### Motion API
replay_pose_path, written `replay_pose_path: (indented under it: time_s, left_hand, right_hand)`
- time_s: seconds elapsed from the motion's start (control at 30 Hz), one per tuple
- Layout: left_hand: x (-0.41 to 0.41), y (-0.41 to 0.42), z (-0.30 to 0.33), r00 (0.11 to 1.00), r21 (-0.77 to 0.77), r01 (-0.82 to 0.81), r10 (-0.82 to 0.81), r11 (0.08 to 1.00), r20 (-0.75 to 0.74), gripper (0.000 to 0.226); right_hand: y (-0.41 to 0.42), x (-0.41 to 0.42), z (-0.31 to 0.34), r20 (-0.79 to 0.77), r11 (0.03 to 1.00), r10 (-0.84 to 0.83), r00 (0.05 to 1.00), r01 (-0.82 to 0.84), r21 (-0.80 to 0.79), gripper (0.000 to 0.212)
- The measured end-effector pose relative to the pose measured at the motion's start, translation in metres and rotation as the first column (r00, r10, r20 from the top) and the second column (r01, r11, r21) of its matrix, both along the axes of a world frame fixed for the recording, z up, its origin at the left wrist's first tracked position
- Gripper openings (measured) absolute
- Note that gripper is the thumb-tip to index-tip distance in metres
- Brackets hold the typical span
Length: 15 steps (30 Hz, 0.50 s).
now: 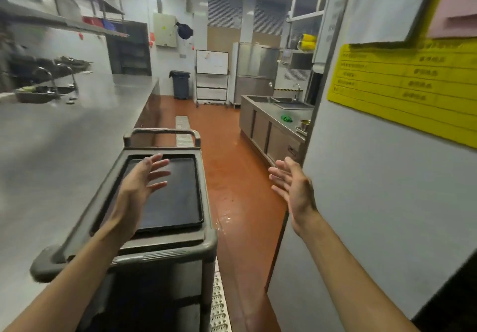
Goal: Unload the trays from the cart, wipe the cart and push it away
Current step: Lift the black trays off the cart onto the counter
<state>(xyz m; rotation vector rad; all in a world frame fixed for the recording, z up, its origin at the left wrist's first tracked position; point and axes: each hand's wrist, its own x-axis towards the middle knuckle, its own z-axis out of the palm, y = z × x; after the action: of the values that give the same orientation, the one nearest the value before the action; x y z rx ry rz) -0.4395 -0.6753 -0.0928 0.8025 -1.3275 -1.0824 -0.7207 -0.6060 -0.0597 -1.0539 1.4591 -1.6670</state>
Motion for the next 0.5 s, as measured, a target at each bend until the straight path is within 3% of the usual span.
replay_pose_path:
  time_s: [0.33,0.5]
  left_hand:
    - [-0.012,-0.121,-0.001,0.957,0.014,-0.287,0.287,0.958,-0.031,0.060]
    - [-0.025,-0.195,-0.017,0.947,0.033,-0.312,0.314,0.949,-0.073,0.065]
  right_hand:
    - [-0.200,-0.038,0.001,0.016,0.972,0.233,0.972,-0.233,0.025,0.042]
    - [-0.291,-0.040,0.000,0.020,0.954,0.297,0.955,-0.298,0.042,0.042]
